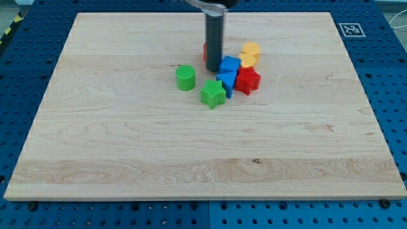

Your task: Move red circle towards the top left

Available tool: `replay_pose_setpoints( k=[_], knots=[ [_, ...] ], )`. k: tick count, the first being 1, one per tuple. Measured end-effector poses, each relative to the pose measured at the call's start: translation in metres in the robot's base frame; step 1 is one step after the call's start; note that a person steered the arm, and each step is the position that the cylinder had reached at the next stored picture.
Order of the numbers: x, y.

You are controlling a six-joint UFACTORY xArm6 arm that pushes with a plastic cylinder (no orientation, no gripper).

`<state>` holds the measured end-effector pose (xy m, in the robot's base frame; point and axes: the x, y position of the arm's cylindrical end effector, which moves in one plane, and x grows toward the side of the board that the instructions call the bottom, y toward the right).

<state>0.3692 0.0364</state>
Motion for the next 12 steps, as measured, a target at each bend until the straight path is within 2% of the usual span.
replay_pose_setpoints(
  k=[1, 3, 4, 6, 8, 9, 10, 12],
  knots=[
    [-0.006, 0.013],
    [-0.027, -0.034],
    [-0.049, -0.037],
    [-0.062, 0.014],
    [-0.071, -0.050],
    [-0.092, -0.062],
    [-0.097, -0.043],
    [-0.108, -0.096]
  ],
)
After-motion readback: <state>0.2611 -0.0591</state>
